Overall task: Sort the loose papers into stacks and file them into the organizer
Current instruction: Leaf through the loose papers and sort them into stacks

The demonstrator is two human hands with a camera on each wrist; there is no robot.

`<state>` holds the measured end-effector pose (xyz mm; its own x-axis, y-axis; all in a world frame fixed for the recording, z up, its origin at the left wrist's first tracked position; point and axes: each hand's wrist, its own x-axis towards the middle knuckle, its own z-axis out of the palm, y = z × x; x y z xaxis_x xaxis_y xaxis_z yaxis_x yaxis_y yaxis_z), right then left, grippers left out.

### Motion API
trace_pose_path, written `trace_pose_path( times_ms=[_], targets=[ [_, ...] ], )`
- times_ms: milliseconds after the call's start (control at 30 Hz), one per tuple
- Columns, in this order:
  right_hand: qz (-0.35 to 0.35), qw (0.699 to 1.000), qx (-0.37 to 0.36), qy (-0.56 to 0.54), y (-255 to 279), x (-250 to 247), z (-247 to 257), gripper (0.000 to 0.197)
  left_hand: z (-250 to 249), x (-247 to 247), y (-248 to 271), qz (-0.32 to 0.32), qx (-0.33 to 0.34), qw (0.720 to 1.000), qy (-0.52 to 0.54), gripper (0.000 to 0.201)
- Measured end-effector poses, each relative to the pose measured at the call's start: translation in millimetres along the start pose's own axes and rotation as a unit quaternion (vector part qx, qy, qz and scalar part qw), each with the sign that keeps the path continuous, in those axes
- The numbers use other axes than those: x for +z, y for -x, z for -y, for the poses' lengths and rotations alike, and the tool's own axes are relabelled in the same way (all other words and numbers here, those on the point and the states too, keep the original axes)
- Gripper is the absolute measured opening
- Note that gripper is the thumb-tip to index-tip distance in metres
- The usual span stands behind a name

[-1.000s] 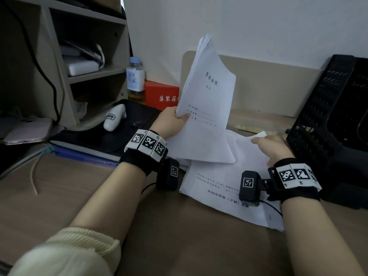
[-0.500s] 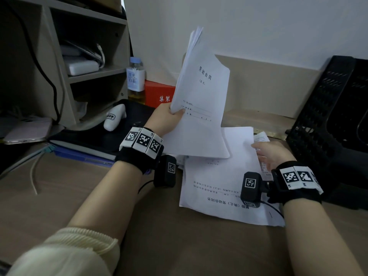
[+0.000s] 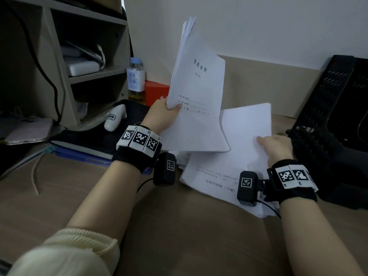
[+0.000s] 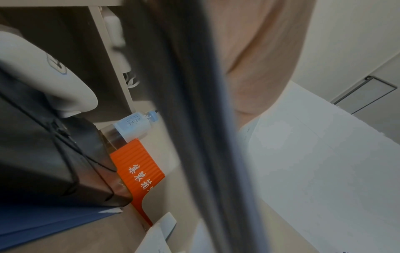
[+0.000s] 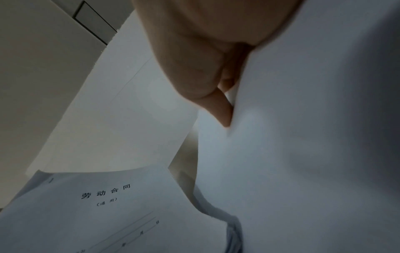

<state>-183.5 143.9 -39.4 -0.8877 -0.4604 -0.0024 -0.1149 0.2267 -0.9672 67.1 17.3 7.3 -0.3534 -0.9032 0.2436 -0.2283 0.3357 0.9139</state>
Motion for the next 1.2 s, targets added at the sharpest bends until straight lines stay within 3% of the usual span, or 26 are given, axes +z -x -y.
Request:
trace_pose_path(
  times_ms=[133, 200, 333, 433, 467, 533, 600, 667, 867, 1000, 1200],
  targets=[
    [-0.100, 0.990, -0.031, -0.093, 5.2, -1.0, 5.3, 0.009, 0.6, -2.7, -1.5, -0.013, 0.003, 1.000, -0.014, 0.038],
    [-0.101, 0.987, -0.016, -0.127, 4.3, 1.4, 7.0, 0.012, 0.9, -4.0, -2.2, -0.020, 0.001, 1.000, -0.016, 0.036],
    [0.023, 0.985, 0.010, -0.172, 20.9, 5.8, 13.8, 0.063, 1.5, -4.4, -2.6, -0.034, -0.004, 0.999, -0.003, 0.032],
    [0.040, 0.994, -0.029, -0.093, 31.9, 7.8, 17.6, 0.089, 1.9, -5.2, -3.0, -0.040, -0.003, 0.999, -0.006, 0.033],
    [0.046, 0.997, -0.038, -0.051, 32.2, 7.5, 18.5, 0.086, 1.9, -5.9, -3.3, -0.044, -0.003, 0.999, -0.003, 0.033],
    [0.100, 0.994, -0.032, 0.039, 34.2, 6.2, 23.0, 0.060, 2.3, -6.8, -4.1, -0.052, -0.004, 0.999, 0.005, 0.033],
    [0.180, 0.975, -0.003, 0.133, 40.4, 4.7, 29.0, 0.027, 2.6, -6.9, -4.6, -0.057, -0.005, 0.998, 0.009, 0.033],
    [0.247, 0.952, 0.011, 0.183, 44.1, 3.6, 31.6, 0.015, 2.5, -6.6, -4.3, -0.056, -0.008, 0.998, 0.018, 0.034],
    [0.362, 0.893, -0.012, 0.268, 50.2, 4.3, 37.4, 0.031, 3.0, -6.7, -4.8, -0.060, -0.012, 0.998, 0.035, 0.035],
    [0.369, 0.872, -0.075, 0.314, 52.6, 3.9, 35.7, 0.037, 2.5, -5.4, -6.3, -0.081, -0.011, 0.995, 0.050, 0.033],
    [0.304, 0.929, -0.100, 0.187, 46.1, 6.5, 31.4, 0.014, -0.3, -4.4, -6.9, -0.098, -0.019, 0.986, 0.135, 0.031]
  ],
)
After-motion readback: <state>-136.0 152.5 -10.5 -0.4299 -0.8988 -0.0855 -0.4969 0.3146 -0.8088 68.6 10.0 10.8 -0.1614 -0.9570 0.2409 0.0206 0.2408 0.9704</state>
